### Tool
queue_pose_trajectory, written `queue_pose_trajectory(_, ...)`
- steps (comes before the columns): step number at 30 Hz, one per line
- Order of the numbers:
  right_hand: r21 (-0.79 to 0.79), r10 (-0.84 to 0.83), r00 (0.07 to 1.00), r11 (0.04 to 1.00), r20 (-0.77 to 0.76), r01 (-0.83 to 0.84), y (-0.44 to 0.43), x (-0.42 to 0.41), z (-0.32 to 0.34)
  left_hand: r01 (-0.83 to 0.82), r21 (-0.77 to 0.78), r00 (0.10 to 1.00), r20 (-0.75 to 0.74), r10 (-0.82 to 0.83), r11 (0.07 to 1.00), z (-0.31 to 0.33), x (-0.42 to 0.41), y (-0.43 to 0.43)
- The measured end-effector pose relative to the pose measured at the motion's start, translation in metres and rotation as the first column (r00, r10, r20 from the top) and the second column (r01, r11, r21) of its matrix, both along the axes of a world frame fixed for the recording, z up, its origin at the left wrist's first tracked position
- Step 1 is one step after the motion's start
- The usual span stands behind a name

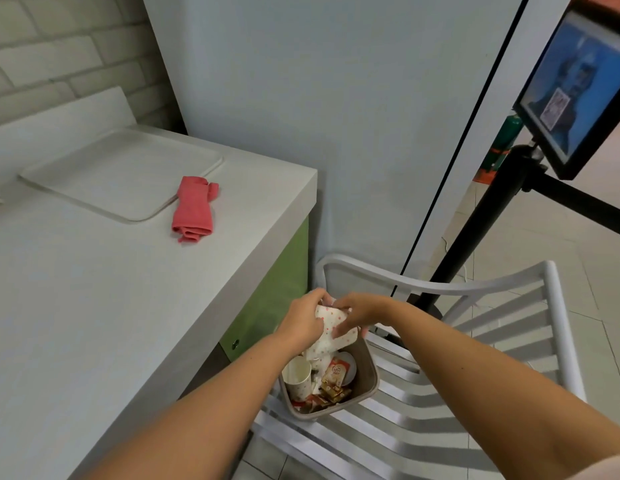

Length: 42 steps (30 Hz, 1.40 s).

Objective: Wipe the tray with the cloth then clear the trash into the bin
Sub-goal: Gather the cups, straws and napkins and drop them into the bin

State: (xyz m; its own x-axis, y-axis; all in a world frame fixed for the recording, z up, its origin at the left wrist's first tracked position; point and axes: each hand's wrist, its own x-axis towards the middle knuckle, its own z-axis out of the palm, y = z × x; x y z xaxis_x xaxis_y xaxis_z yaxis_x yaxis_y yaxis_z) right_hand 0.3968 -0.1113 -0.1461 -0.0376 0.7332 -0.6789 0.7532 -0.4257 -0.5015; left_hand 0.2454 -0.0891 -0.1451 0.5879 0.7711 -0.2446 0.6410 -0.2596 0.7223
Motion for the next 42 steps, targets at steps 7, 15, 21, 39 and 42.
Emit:
queue_pose_trajectory(7,-0.114,-0.113,0.965,0.983,0.238,0.143,-0.003,0.006,-0.026,-0.010,0.024,0.999,-0.037,0.010,1.000,0.000,-0.007,0.004)
queue_pose_trajectory(15,-0.132,-0.104,0.953,0.980,0.286,0.146,0.010,-0.006,-0.035,-0.068,0.080,0.997,-0.035,0.071,0.994,0.003,-0.020,0.012)
queue_pose_trajectory(21,-0.160,0.111,0.929,0.986,0.353,-0.057,0.033,-0.019,-0.011,-0.133,0.144,0.991,0.000,0.135,0.981,0.010,-0.030,0.014)
queue_pose_trajectory(39,0.150,0.400,0.848,0.869,0.349,-0.472,0.084,-0.170,0.132,-0.578,0.346,0.815,0.293,0.500,0.739,0.071,-0.145,0.034)
queue_pose_trajectory(42,0.197,0.444,0.834,0.831,0.328,-0.520,0.087,-0.215,0.138,-0.643,0.377,0.765,0.260,0.590,0.667,0.076,-0.191,0.033)
